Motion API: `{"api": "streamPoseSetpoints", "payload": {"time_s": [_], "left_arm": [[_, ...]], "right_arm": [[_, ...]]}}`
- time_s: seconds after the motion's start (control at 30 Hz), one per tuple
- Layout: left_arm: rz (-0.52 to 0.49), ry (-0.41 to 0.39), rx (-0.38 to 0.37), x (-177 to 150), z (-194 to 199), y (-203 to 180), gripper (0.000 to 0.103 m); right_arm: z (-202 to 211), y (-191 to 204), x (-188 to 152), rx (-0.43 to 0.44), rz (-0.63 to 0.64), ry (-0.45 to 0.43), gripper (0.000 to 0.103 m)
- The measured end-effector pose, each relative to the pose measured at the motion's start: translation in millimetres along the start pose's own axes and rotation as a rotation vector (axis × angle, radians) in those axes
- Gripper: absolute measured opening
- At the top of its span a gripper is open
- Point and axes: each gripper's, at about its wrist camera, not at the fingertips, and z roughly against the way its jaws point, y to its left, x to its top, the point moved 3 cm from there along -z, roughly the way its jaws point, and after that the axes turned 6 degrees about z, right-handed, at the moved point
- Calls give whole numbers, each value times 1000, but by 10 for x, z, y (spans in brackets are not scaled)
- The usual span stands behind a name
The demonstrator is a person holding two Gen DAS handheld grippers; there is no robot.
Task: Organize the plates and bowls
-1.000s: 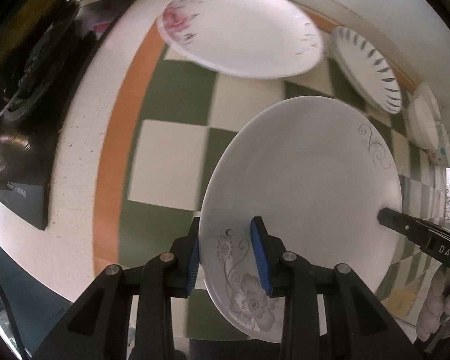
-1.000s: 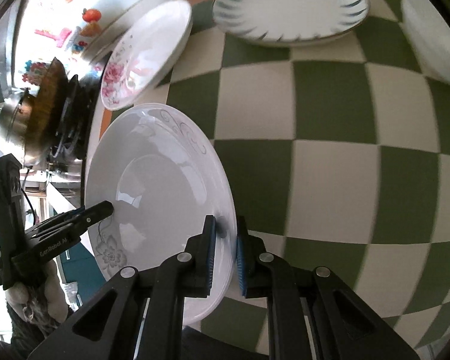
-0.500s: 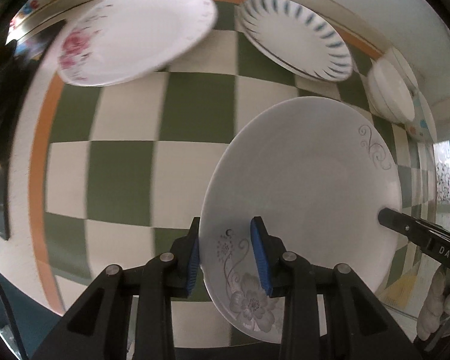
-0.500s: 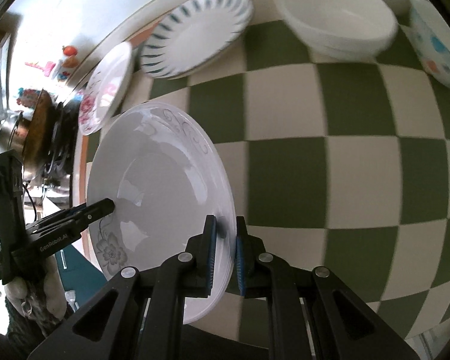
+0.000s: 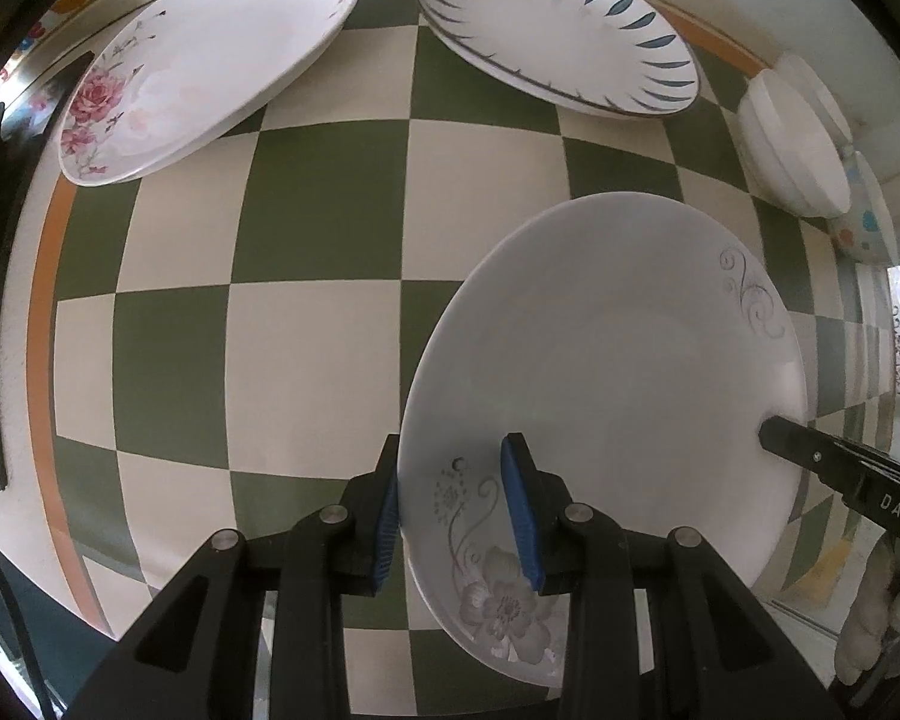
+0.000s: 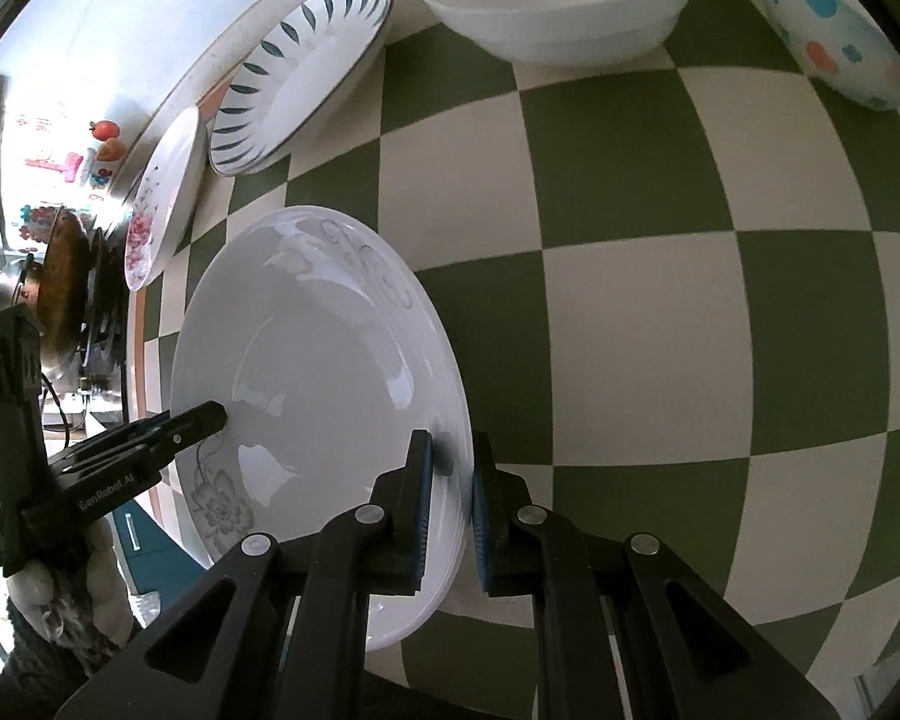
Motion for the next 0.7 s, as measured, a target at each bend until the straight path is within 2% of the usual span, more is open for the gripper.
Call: {"api": "streamPoseSetpoints", "payload": {"time_s": [0.37, 0.7], "left_arm": [[46, 1, 30, 150, -74, 79, 31], [75, -14, 42, 54, -40, -22, 31]], "right_arm": [[-101, 54, 5, 12, 42, 36, 13], [-133, 102, 45, 17, 83, 62, 13]]}}
